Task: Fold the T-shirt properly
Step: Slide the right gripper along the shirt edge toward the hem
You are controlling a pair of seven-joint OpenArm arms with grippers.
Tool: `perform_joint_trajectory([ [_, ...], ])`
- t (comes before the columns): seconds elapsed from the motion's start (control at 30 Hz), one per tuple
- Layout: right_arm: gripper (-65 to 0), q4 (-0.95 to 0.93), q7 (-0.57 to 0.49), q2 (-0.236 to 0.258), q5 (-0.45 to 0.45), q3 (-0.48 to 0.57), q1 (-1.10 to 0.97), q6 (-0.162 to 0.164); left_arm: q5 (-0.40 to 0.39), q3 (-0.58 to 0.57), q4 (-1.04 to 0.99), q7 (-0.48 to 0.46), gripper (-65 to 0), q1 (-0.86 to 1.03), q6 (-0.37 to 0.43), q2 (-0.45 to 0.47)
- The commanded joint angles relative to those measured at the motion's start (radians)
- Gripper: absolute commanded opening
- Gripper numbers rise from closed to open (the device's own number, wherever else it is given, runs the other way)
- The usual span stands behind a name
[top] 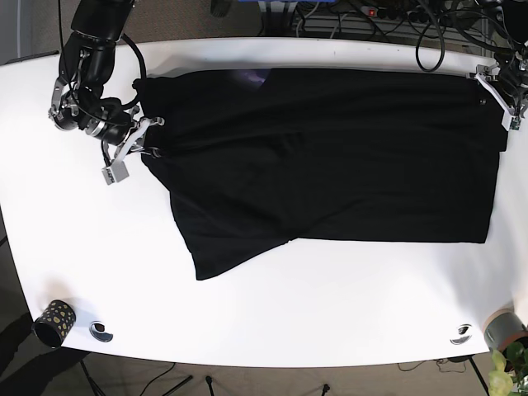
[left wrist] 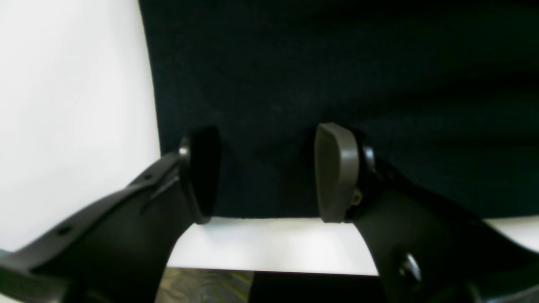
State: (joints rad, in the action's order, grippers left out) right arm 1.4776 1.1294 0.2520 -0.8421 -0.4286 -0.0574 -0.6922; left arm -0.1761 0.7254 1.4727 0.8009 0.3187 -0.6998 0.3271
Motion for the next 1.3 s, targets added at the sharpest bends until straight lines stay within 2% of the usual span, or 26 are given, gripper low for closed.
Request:
perform_joint_trajectory([
  [0.0, -65.0, 0.013, -0.022, 0.017, -0.013, -0.011, 0.024, -0.006, 0.056, -0.003, -0.005, 0.035, -31.8, 0.007, 0.002, 0.004],
  [0.17, -64.7, 0.013, -0.018, 0.017, -0.015, -0.011, 0.026, -0.006, 0.056, -0.003, 0.001, 0.035, -31.8, 0.007, 0.002, 0.002],
  [0.23, -56.1, 0.018, -0.016, 0.022, -0.019, -0.009, 0.023, -0.006, 0.054, 0.0, 0.003, 0.035, -31.8, 0.006, 0.002, 0.002],
  [0.33, -39.2, 0.019, 0.011, 0.023, -0.019, -0.014, 0.023, -0.006, 0.053, 0.001, 0.006, 0.036, -31.8, 0.0, 0.002, 0.002],
  [0.4, -31.4, 0.022, 0.028, 0.025, -0.021, -0.014, 0.023, -0.006, 0.053, 0.004, 0.032, 0.041, -31.8, -0.026, 0.002, 0.0],
  [0.43, -29.6, 0.03, 0.031, 0.027, -0.021, -0.014, 0.023, -0.006, 0.053, 0.013, 0.053, 0.042, -31.8, -0.033, 0.002, -0.001],
  [0.57, -29.3, 0.084, 0.034, 0.028, -0.013, -0.014, 0.0, -0.006, 0.053, 0.066, 0.145, 0.073, -31.8, -0.037, 0.002, -0.05],
  [0.7, -29.2, 0.122, 0.03, 0.037, -0.01, -0.008, -0.006, -0.006, 0.053, 0.078, 0.234, 0.107, -31.5, -0.051, 0.002, -0.058],
  [0.8, -29.0, 0.119, 0.001, 0.037, 0.005, -0.008, 0.011, -0.006, 0.06, 0.076, 0.227, 0.107, -31.4, -0.071, 0.002, -0.067],
  [0.87, -28.9, 0.119, -0.019, 0.033, 0.05, -0.006, 0.035, -0.006, 0.062, 0.076, 0.19, 0.107, -31.4, -0.089, 0.002, -0.069],
  [1.03, -29.0, 0.036, -0.036, 0.007, 0.246, 0.018, 0.176, -0.006, 0.062, 0.032, 0.05, 0.107, -31.7, -0.125, 0.002, -0.066],
  [1.13, -29.3, -0.055, -0.039, 0.0, 0.321, 0.018, 0.259, -0.006, 0.063, 0.033, 0.023, 0.107, -31.7, -0.12, 0.002, -0.066],
  [1.27, -29.3, -0.199, -0.122, -0.001, 0.403, 0.026, 0.36, -0.006, 0.059, 0.033, 0.024, 0.107, -31.7, -0.06, 0.002, -0.066],
])
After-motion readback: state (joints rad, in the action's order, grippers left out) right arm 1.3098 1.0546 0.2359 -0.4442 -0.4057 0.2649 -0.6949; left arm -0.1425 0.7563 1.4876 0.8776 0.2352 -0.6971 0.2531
